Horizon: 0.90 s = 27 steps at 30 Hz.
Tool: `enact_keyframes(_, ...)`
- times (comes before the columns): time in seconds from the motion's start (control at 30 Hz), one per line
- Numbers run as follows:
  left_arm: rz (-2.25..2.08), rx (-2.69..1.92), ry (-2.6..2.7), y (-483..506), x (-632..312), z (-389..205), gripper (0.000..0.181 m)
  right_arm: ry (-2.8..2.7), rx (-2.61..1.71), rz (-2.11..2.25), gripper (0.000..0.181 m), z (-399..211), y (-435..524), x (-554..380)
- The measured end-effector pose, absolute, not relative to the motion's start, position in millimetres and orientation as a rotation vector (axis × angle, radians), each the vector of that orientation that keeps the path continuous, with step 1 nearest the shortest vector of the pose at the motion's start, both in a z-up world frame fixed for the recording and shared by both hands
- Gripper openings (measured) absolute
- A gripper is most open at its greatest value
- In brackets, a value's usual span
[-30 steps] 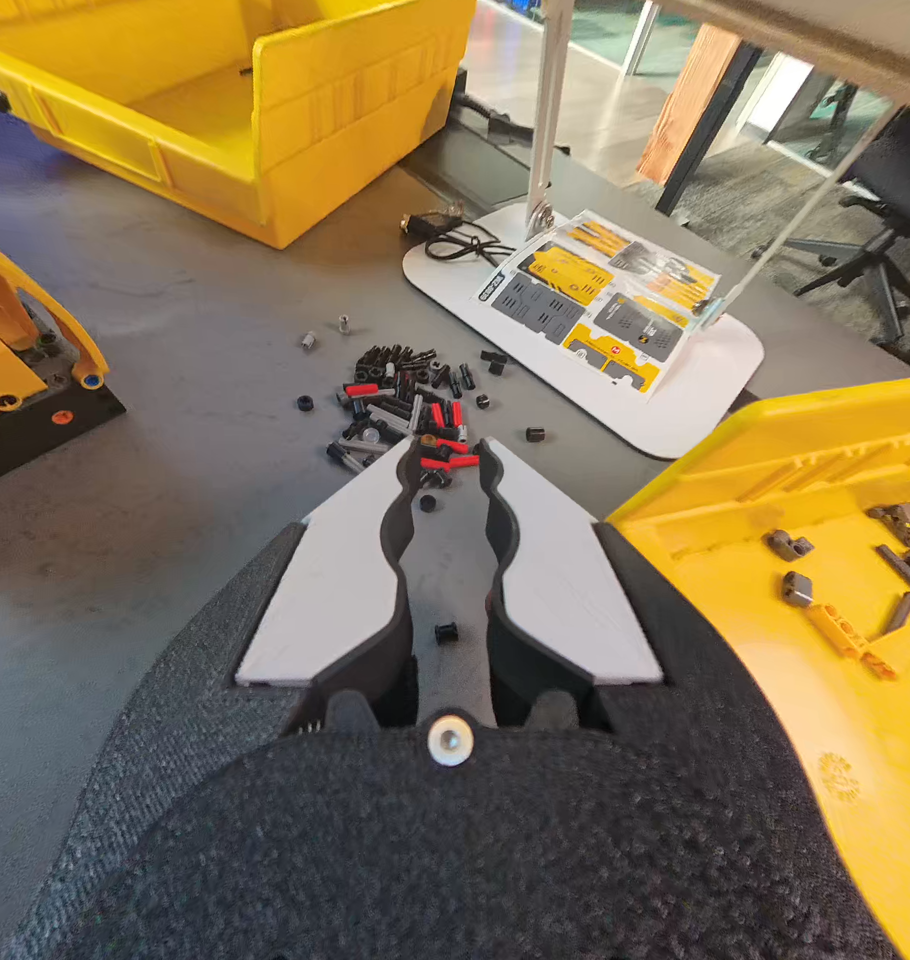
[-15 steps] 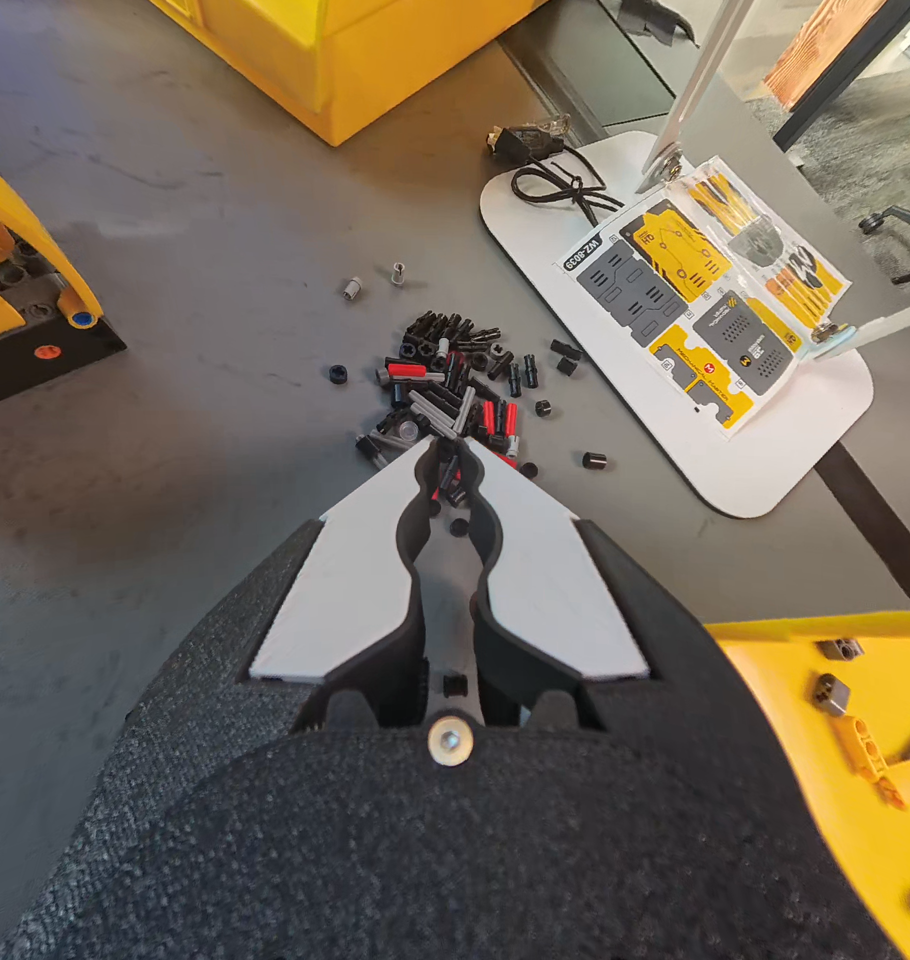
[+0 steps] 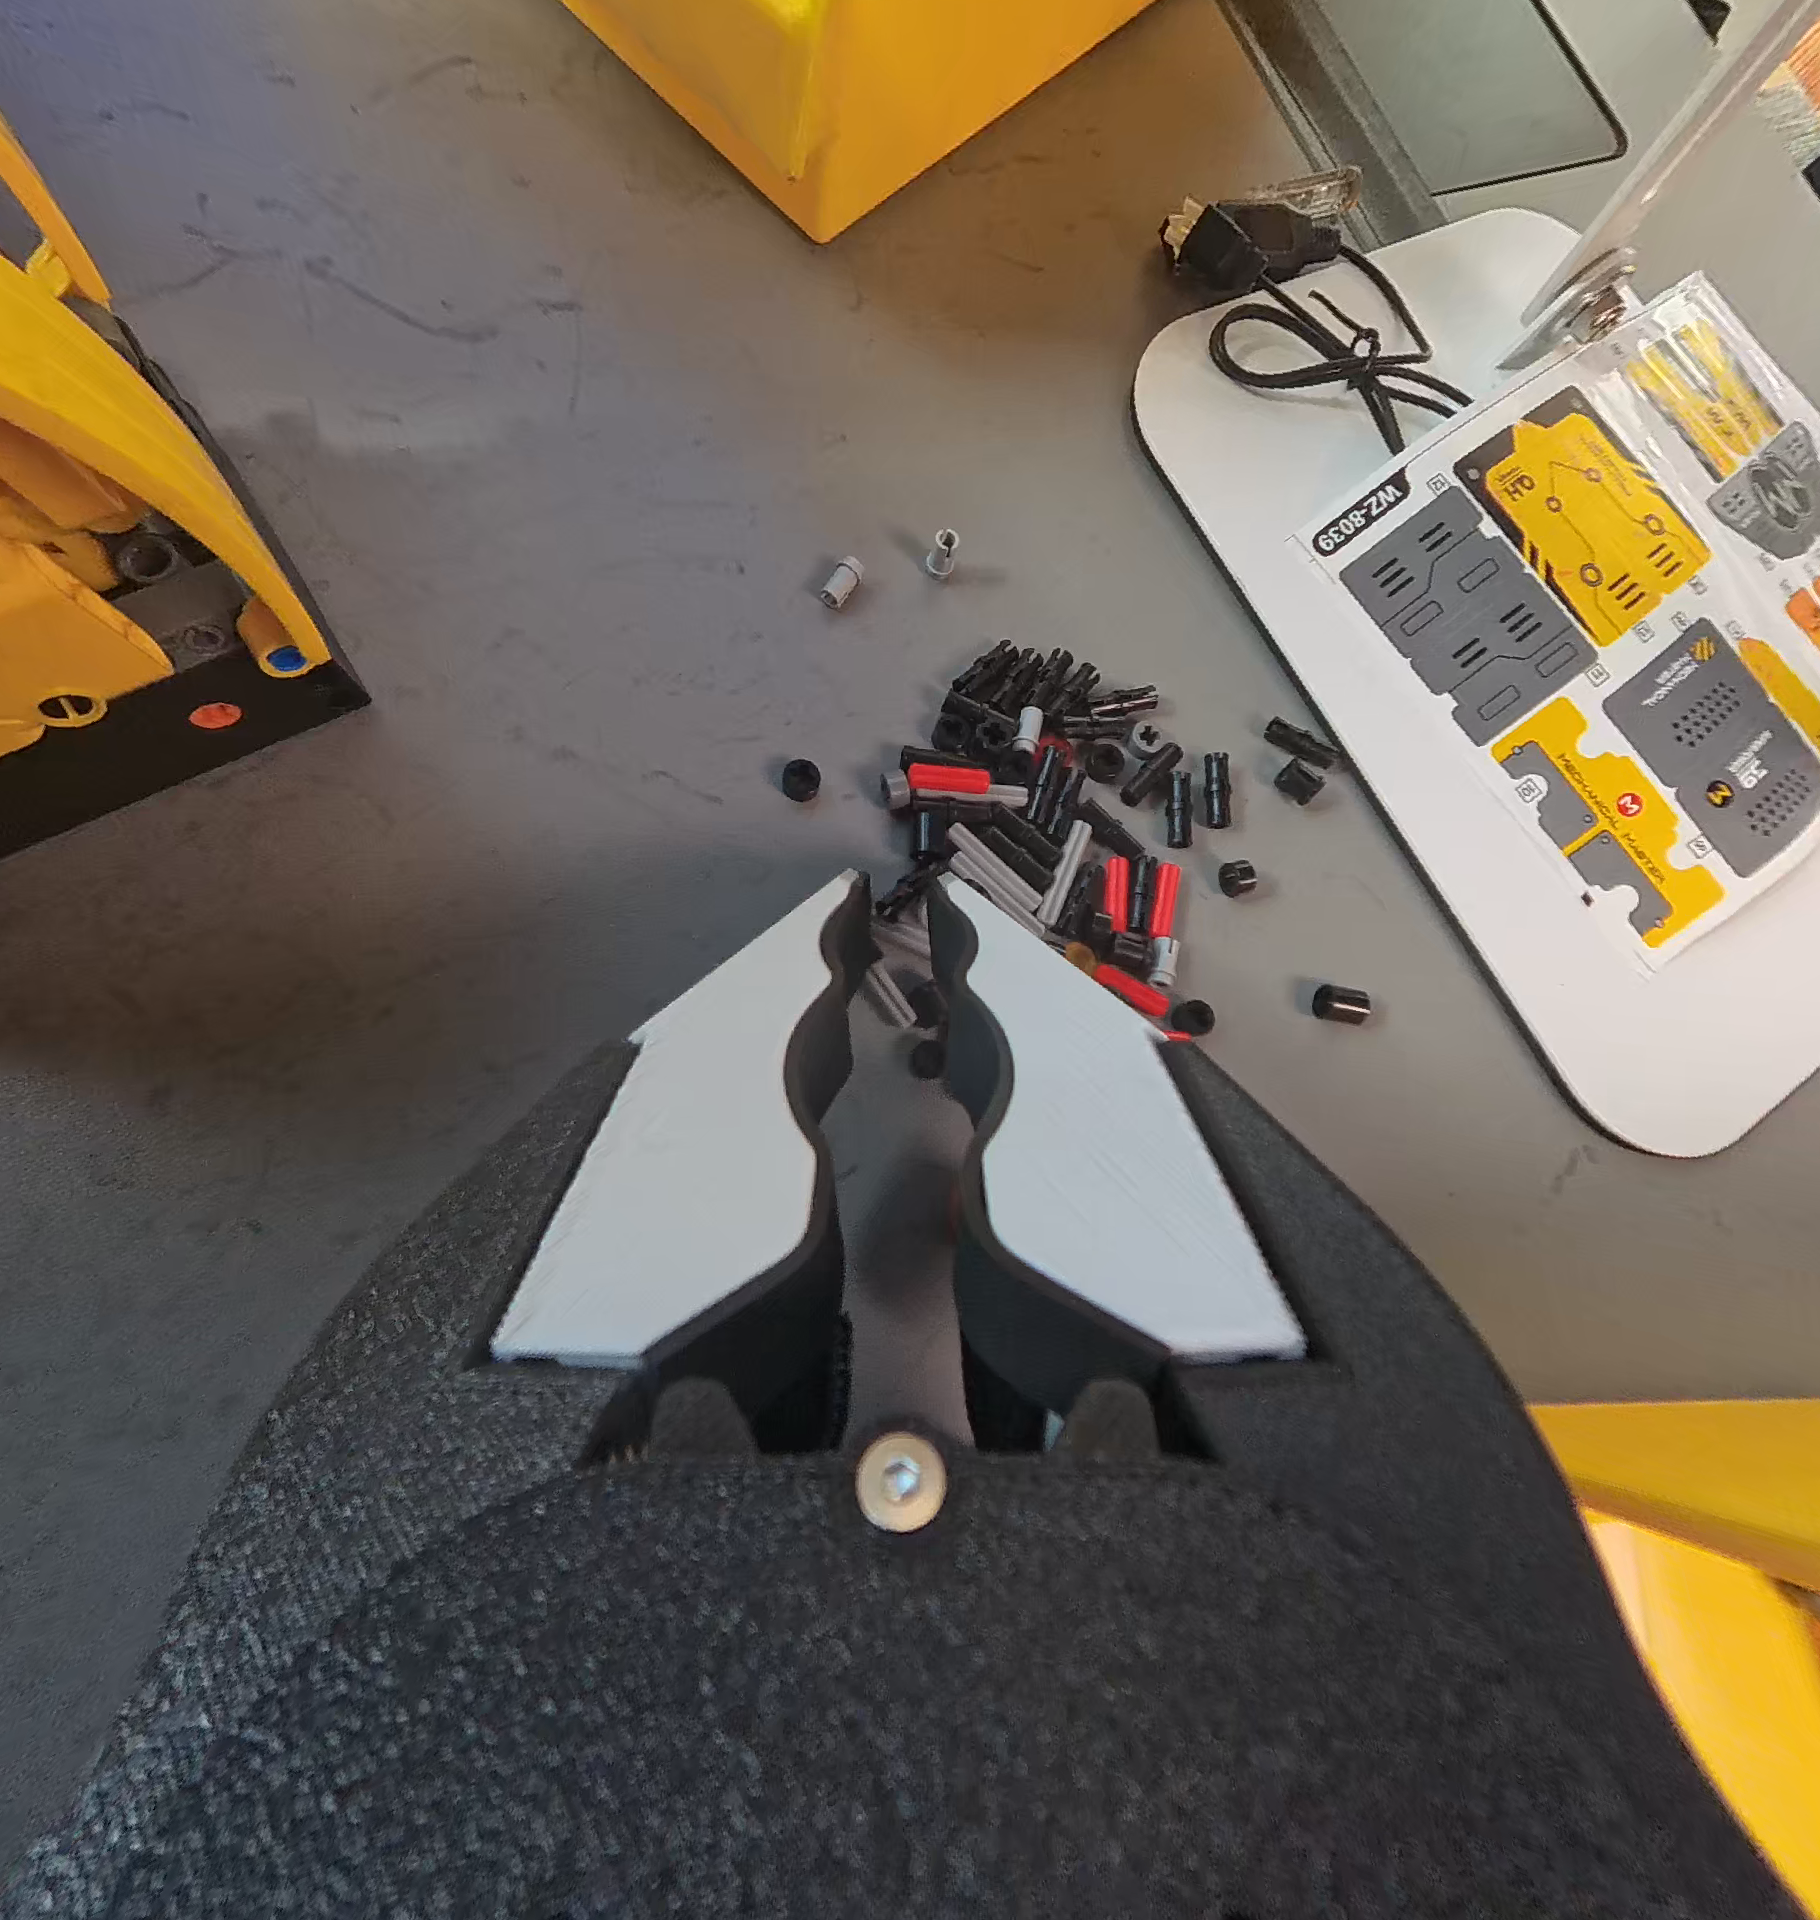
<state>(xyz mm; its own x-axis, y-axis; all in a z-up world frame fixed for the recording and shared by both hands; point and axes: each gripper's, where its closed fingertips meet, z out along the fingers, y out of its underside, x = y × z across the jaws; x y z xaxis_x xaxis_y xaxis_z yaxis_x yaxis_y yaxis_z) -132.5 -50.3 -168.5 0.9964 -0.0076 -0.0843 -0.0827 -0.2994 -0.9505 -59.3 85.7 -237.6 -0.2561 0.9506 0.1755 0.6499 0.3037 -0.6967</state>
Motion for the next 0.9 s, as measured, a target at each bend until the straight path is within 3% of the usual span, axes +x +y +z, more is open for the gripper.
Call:
enact_keyframes(0.43,0.072,-1.873,0.056,-51.3,-134.8,-168.3,0.028,-2.087,-1.160,0.772,0.004,-208.8,61.1,-41.7)
enact_keyframes(0.63,0.069,-1.870,0.053,-51.3,-135.2,-167.5,0.028,-2.404,-0.910,0.968,0.004,-212.7,-4.3,20.3)
enact_keyframes(0.9,0.081,-1.881,0.052,-51.7,-137.0,-169.9,0.028,-2.557,-0.903,0.809,0.004,-241.2,-9.9,34.3)
